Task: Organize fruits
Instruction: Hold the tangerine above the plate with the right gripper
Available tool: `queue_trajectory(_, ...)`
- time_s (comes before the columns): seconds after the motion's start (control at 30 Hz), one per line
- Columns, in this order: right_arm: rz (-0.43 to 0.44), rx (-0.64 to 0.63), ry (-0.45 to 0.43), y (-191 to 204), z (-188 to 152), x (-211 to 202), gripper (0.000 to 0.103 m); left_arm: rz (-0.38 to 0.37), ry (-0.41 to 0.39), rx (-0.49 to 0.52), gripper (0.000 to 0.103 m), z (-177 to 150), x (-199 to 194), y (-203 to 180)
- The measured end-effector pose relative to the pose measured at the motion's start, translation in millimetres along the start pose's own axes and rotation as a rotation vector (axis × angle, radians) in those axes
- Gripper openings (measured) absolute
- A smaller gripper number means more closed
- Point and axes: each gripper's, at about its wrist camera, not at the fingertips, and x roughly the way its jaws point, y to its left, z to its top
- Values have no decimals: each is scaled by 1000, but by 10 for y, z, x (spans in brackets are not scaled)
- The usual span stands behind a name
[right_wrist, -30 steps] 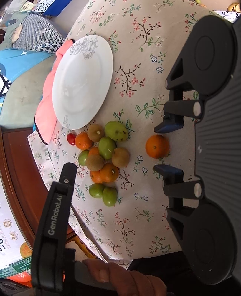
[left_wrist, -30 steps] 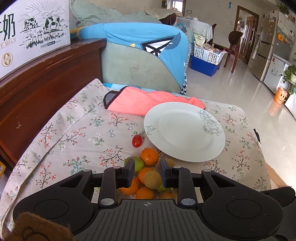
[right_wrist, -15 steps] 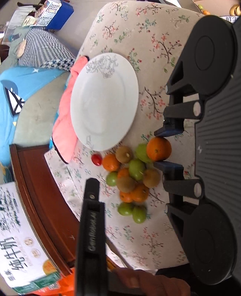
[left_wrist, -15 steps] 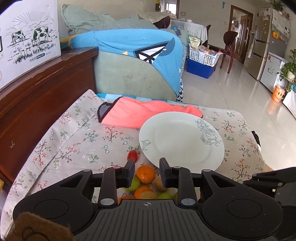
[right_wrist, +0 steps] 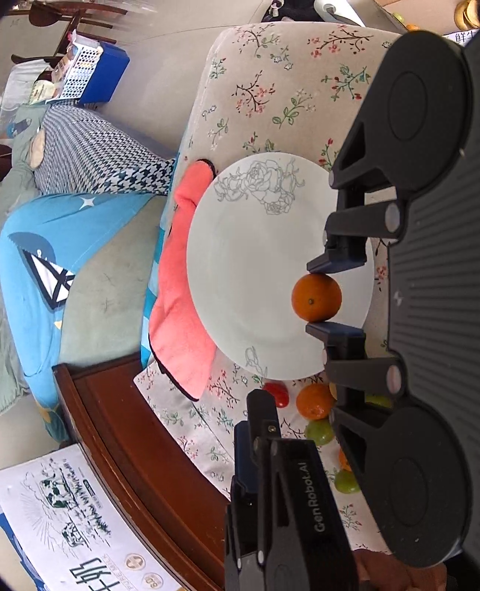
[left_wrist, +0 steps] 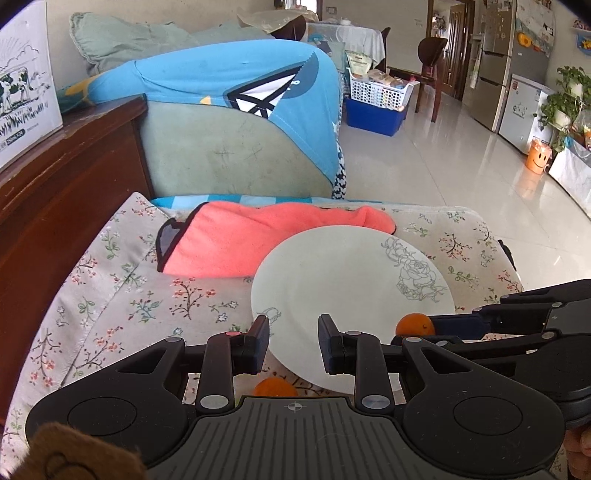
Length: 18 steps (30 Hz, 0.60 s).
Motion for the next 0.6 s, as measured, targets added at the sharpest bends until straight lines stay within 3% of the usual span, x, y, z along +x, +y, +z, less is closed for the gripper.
queue_trajectory(0.13, -13, 18, 3, -47, 39, 30, 28, -187, -3, -79, 26, 34, -92, 157)
queue_trajectory(0.2, 5, 46, 4, -80, 54, 22, 28, -214, -9, -105, 26, 12, -170, 238)
queue_trajectory(0.37, 36, 56, 6, -69, 40, -14, 28, -160, 4, -34, 26, -133, -251, 265)
queue_trajectory(0.53, 49, 51, 3, -59, 23, -50, 28, -168, 9, 103, 29, -303, -398, 172)
queue_trajectory(0.6, 45, 51, 6, -62, 9, -52, 28, -178, 18, 111, 29, -383, -463, 183)
